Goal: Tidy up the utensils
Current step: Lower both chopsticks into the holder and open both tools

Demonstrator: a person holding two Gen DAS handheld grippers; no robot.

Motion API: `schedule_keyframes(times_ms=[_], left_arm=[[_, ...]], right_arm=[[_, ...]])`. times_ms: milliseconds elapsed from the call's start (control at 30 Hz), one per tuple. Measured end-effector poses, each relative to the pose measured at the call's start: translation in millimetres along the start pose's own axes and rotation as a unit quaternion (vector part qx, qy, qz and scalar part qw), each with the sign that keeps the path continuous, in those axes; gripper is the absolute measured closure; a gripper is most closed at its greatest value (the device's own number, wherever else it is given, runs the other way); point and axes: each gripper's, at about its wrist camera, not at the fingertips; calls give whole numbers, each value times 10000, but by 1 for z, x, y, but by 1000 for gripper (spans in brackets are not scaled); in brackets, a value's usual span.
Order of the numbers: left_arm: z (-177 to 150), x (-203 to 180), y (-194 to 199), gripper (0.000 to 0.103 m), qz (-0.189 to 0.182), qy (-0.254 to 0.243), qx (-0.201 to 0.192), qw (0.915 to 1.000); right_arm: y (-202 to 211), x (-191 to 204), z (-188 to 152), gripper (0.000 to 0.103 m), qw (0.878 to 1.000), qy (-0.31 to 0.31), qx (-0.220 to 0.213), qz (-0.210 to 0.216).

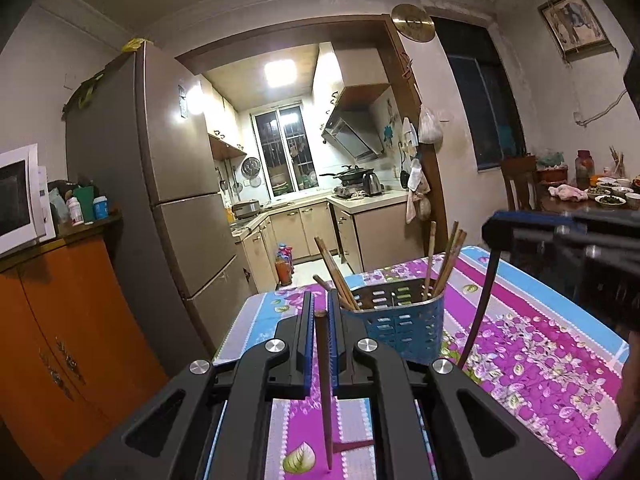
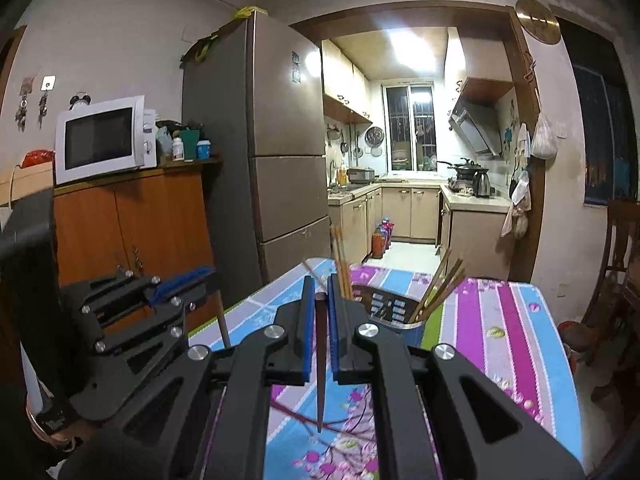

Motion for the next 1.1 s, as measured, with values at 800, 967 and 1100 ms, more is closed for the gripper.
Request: schedule_keyframes(times_ms=[800,967,1100], left_arm=[[112,29,-180,96,-822,1202,-907,9852],[64,20,-216,96,-1007,1377,-312,9849],[28,14,-225,95,-967,1335,-47,9863]], right_arm=[[-107,-73,79,98,9955,99,-802,-502],[-130,-90,40,98,9974,-165,-434,-544],[-140,-91,2,97,9980,-231,-99,-572]])
Point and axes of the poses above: each gripper's, at about its wrist camera, not at the fingertips, and y roughly against the way its jaws point, x to its left, z to its top, and after that the axes turned 13 degrees about -x, right-handed
